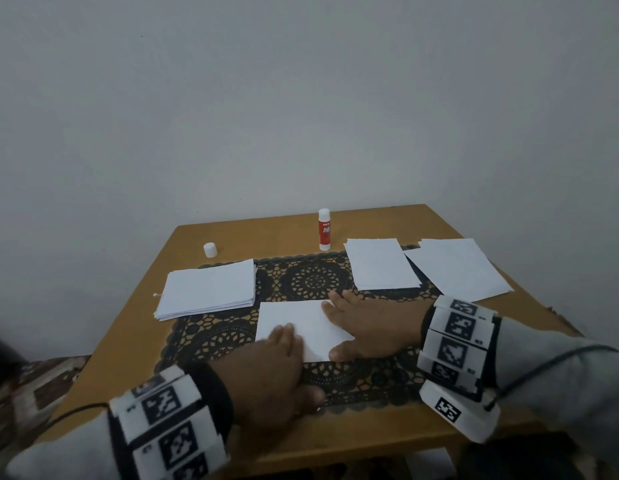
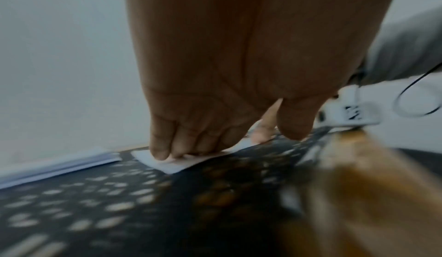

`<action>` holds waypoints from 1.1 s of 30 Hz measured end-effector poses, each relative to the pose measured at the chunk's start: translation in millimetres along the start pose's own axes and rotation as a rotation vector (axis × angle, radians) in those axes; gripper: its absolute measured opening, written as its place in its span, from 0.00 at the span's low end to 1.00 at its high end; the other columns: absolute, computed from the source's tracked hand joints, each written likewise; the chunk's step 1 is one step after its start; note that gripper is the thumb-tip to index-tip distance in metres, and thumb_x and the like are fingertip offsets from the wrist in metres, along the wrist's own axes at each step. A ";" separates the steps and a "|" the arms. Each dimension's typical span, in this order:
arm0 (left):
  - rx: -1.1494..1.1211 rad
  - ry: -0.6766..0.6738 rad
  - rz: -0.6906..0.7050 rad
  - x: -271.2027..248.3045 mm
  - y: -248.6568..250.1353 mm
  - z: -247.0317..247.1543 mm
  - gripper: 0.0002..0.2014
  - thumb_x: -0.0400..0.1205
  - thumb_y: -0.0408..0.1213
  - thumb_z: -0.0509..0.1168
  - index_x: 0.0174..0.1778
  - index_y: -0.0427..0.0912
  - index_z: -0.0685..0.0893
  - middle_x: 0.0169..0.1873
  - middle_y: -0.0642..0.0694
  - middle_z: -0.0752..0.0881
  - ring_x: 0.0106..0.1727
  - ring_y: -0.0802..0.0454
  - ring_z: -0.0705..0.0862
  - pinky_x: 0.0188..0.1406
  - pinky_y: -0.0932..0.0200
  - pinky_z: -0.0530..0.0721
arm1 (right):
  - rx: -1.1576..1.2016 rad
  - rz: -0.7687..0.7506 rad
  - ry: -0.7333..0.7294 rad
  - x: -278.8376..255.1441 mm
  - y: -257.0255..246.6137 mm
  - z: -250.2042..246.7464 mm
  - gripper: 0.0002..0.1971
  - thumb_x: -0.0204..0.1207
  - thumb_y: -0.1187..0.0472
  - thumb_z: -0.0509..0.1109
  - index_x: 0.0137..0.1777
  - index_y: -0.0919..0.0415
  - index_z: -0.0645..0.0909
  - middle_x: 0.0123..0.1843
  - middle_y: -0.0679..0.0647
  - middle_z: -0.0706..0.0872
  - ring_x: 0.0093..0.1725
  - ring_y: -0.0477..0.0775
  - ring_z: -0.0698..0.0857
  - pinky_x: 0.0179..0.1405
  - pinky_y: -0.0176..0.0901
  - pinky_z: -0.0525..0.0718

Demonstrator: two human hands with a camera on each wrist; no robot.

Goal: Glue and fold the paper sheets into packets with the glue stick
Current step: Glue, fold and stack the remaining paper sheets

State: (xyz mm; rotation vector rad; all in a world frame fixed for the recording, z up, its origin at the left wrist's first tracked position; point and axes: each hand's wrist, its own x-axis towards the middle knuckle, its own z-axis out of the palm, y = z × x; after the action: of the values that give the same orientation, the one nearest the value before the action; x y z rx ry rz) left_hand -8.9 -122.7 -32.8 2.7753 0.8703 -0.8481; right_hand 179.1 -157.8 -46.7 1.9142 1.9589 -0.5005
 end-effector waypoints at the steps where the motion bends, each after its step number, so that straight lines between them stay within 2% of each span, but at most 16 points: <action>1: 0.000 0.014 -0.054 6.1 -6.8 -2.5 0.42 0.84 0.63 0.46 0.83 0.39 0.36 0.82 0.39 0.35 0.84 0.44 0.40 0.83 0.48 0.49 | 0.000 0.000 -0.001 -0.4 0.2 -0.2 0.44 0.84 0.37 0.55 0.86 0.60 0.35 0.87 0.58 0.34 0.86 0.59 0.37 0.85 0.61 0.48; 3: -0.012 0.011 -0.106 13.0 -13.9 -7.6 0.41 0.85 0.62 0.45 0.83 0.38 0.37 0.83 0.39 0.37 0.84 0.44 0.41 0.83 0.48 0.49 | 0.001 -0.002 -0.006 -1.2 0.2 -0.8 0.44 0.84 0.38 0.55 0.86 0.60 0.35 0.87 0.58 0.34 0.86 0.60 0.37 0.85 0.61 0.47; 7: -0.080 -0.044 0.040 12.0 -3.5 -16.3 0.37 0.86 0.59 0.45 0.84 0.42 0.42 0.83 0.43 0.39 0.85 0.47 0.45 0.82 0.49 0.49 | 0.010 -0.006 0.006 -1.6 0.0 -1.4 0.44 0.84 0.38 0.56 0.86 0.60 0.36 0.87 0.58 0.34 0.86 0.59 0.37 0.85 0.61 0.48; 13: -0.057 0.073 -0.066 36.4 -23.2 -13.5 0.37 0.87 0.55 0.49 0.84 0.39 0.39 0.83 0.40 0.38 0.85 0.46 0.44 0.83 0.49 0.51 | 0.028 0.005 0.046 -2.7 -2.9 0.3 0.44 0.83 0.37 0.57 0.86 0.60 0.38 0.87 0.58 0.37 0.86 0.59 0.40 0.84 0.57 0.48; 17: -0.078 0.105 0.004 36.7 -23.3 -17.2 0.35 0.88 0.53 0.50 0.84 0.43 0.42 0.84 0.44 0.41 0.84 0.49 0.48 0.83 0.53 0.51 | 0.024 0.028 0.083 -0.7 -8.7 2.2 0.44 0.82 0.35 0.56 0.86 0.60 0.40 0.88 0.59 0.40 0.86 0.61 0.43 0.84 0.58 0.51; 19: -0.098 0.138 0.009 40.7 -30.1 -19.0 0.33 0.88 0.51 0.50 0.84 0.43 0.44 0.84 0.45 0.43 0.84 0.50 0.49 0.81 0.56 0.50 | 0.033 0.031 0.089 -1.5 -9.8 1.2 0.44 0.82 0.35 0.57 0.86 0.61 0.41 0.88 0.60 0.41 0.86 0.61 0.44 0.83 0.57 0.52; 23: -0.094 0.150 0.008 43.7 -32.6 -16.1 0.35 0.87 0.53 0.52 0.85 0.43 0.45 0.84 0.44 0.45 0.84 0.49 0.49 0.81 0.56 0.51 | 0.039 0.034 0.099 -2.6 -10.4 0.4 0.45 0.82 0.35 0.57 0.86 0.60 0.42 0.88 0.60 0.42 0.86 0.60 0.45 0.83 0.56 0.52; 28: -0.135 0.201 0.061 41.2 -34.1 -16.9 0.31 0.85 0.53 0.56 0.83 0.49 0.58 0.83 0.50 0.58 0.80 0.50 0.65 0.79 0.55 0.62 | 0.059 0.037 0.104 -2.8 -10.3 0.4 0.45 0.82 0.36 0.58 0.86 0.61 0.43 0.88 0.60 0.42 0.86 0.60 0.45 0.84 0.56 0.53; 31: -0.094 0.224 0.001 42.4 -34.1 -16.1 0.29 0.86 0.53 0.54 0.82 0.44 0.61 0.81 0.45 0.62 0.78 0.47 0.66 0.77 0.55 0.65 | 0.053 0.038 0.107 -1.8 -10.6 0.4 0.45 0.81 0.36 0.59 0.86 0.61 0.43 0.88 0.60 0.43 0.86 0.61 0.46 0.83 0.57 0.53; 33: -0.076 0.217 -0.044 42.8 -34.0 -15.9 0.31 0.86 0.53 0.53 0.82 0.41 0.58 0.82 0.42 0.59 0.80 0.46 0.63 0.78 0.54 0.63 | 0.053 0.042 0.105 -1.4 -10.7 0.5 0.45 0.81 0.36 0.59 0.86 0.60 0.43 0.88 0.59 0.43 0.86 0.61 0.46 0.83 0.58 0.53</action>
State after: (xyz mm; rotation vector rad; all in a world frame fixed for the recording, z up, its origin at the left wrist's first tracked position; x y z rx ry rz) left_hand 8.8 -69.2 -40.7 2.8272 0.9773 -0.5131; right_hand 168.4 -159.5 -46.4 2.0493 1.9833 -0.4528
